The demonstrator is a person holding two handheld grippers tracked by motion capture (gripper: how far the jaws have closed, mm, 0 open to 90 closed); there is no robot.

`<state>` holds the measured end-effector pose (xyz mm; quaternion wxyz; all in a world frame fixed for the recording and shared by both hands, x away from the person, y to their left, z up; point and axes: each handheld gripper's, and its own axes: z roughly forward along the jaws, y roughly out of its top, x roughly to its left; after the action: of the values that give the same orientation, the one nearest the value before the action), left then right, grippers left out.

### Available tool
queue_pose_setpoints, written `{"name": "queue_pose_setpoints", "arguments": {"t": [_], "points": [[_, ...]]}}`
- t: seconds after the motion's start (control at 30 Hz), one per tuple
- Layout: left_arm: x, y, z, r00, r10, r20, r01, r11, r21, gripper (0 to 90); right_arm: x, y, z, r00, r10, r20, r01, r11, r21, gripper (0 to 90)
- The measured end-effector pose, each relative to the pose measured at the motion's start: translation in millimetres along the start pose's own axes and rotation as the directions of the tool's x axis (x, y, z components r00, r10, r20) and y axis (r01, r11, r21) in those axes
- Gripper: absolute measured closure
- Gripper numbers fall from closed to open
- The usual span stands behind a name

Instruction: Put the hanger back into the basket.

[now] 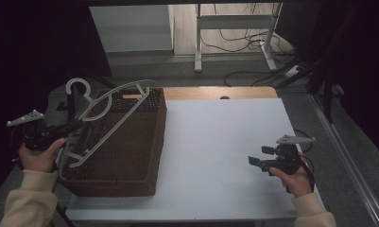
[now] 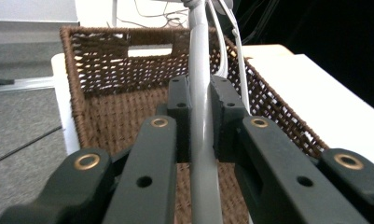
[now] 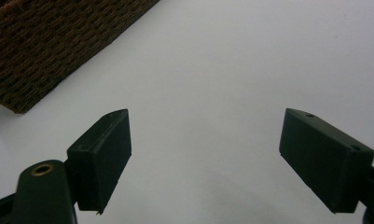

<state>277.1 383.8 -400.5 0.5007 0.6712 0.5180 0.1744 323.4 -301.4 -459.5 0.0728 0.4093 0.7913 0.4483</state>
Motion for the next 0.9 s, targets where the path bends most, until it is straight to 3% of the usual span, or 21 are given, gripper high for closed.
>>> {"name": "queue_pose_setpoints", "arguments": {"t": [0.2, 0.47, 0.67, 0.9], "points": [[2.6, -4.7, 4.5, 0.9989, 0.032, -0.033, -0.031, 0.9989, 0.035, 80.2, 0.1, 0.3, 1.8, 1.0000, -0.003, -0.001, 0.003, 1.000, 0.003, 16.9], [-2.7, -1.1, 15.1, 0.9972, 0.065, -0.038, -0.062, 0.9953, 0.075, 80.3, -0.4, 0.1, 1.2, 1.0000, 0.000, -0.001, 0.000, 1.000, 0.006, 16.9], [-0.4, -0.1, 28.3, 0.9966, 0.060, -0.055, -0.054, 0.9931, 0.104, 80.1, -0.4, -0.1, 1.4, 1.0000, -0.002, 0.000, 0.002, 1.000, 0.004, 16.9], [1.6, -8.8, 45.6, 0.9956, 0.076, -0.055, -0.066, 0.9826, 0.174, 79.5, -0.7, -0.7, 1.4, 1.0000, 0.002, 0.000, -0.002, 1.000, 0.007, 16.9]]}}
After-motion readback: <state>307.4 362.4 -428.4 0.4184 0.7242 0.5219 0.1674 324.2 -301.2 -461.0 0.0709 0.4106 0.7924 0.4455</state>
